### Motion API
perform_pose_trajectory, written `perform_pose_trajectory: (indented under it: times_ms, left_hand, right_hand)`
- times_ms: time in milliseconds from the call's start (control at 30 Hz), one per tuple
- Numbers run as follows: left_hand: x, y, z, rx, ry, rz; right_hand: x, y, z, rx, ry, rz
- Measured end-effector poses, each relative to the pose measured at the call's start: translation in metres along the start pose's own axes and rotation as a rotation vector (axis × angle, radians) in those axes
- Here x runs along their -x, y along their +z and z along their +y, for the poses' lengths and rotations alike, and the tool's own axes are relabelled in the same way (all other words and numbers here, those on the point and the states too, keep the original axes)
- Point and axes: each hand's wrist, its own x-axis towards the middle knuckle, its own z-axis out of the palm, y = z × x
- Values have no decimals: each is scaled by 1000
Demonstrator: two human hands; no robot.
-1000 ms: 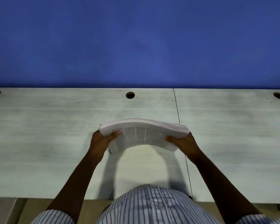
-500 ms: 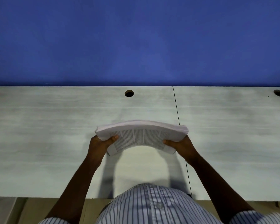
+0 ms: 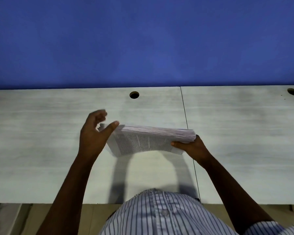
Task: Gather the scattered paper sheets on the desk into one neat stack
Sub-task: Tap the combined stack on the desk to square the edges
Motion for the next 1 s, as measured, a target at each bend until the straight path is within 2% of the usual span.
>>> perform_pose_trajectory:
  times_ms: [100,167,267,333,433,567,633,733,800,833,900,1000]
  left_hand:
    - [1,24,37,-298,390,31]
    - [9,55,49,-473,596,-104]
    - [32,104,38,-836,724,-363]
    - [42,121,29,-1027,757,-435]
    - [33,121,33,-1056,827,-466]
    - [-2,100,38,-1145,626,-591]
    - [-12,92,37,-1189,622,-644]
    - [-28,84,45,-1114,546,-663]
    - [-38,75,55,-1014,417,-639]
    - [-42,68,61,-896,318,-613]
    - [-45,50,70,-495,72,-578]
    - [-40,35,70,-13,-164,-602]
  right_hand:
    - [2,1,-1,-10,-15,-4]
    - [1,2,0,-10,-20,1]
    - [1,4,0,-9,-26,-4]
    - [0,5,1,-28,-27,-29]
    - [1,4,0,-38,-38,-46]
    - [1,3,-1,-20,-44,-42]
    - [-4,1,1,23,-53,-8]
    - [-14,-2,12,142,-9,84]
    - [-17,-2,17,72,63,146]
    - [-17,-2,17,-19,101,168]
    - [-15,1,11,-179,188,142]
    - [-8,9,-5,-382,199,-86]
